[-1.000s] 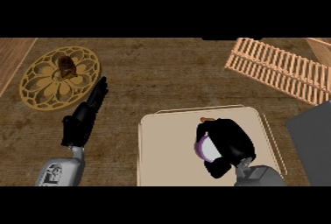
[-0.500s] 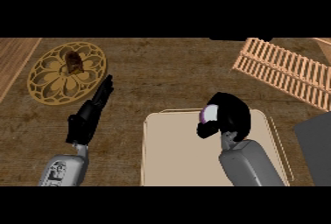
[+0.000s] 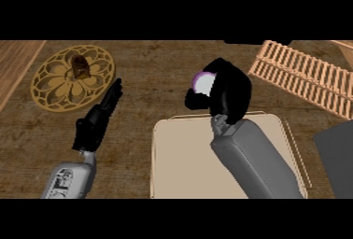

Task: Pick the can from the tray and place it in the tiered shelf

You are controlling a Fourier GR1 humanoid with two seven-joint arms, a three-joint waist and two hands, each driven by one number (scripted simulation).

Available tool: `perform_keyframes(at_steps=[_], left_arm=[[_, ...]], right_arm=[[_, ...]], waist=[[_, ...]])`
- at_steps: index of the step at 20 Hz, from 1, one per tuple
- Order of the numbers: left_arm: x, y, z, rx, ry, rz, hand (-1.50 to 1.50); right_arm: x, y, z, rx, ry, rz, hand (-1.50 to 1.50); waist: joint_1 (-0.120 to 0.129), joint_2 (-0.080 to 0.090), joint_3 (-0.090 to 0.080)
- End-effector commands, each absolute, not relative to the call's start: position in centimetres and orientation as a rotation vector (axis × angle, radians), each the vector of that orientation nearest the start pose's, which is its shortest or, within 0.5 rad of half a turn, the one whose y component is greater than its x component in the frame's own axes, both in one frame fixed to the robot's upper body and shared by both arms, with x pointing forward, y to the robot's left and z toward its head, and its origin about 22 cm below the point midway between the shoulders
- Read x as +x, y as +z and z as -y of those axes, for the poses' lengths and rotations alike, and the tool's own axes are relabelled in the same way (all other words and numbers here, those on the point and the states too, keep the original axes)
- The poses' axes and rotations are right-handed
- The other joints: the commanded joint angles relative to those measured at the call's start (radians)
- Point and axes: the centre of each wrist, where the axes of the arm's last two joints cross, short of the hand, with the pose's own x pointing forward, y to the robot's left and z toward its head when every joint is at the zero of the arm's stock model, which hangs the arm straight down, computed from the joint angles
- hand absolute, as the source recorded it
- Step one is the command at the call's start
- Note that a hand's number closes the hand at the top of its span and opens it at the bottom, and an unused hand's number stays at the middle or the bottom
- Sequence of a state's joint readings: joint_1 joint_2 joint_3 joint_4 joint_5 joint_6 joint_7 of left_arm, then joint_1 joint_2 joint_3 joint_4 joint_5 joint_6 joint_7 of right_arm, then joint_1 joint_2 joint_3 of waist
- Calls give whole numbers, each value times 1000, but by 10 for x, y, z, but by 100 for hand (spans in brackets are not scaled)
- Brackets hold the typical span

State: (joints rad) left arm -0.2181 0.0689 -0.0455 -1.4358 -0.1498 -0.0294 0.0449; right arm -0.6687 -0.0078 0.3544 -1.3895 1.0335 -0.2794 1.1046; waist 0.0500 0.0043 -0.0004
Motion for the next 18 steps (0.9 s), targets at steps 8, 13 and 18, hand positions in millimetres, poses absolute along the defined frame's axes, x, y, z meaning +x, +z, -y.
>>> perform_keyframes(at_steps=[8, 13, 18], left_arm=[[291, 20, -219, 106, -274, 1565, 0], [292, 14, -215, 92, -266, 1561, 0], [286, 11, -227, 100, -262, 1564, 0]], right_arm=[[334, 211, 30, -1263, 27, 1285, 150], [344, 247, 28, -1383, -54, 1294, 150], [346, 272, 44, -1518, -84, 1245, 150]], waist=[[-36, -11, -1], [-39, -7, -1], [-54, -12, -1]])
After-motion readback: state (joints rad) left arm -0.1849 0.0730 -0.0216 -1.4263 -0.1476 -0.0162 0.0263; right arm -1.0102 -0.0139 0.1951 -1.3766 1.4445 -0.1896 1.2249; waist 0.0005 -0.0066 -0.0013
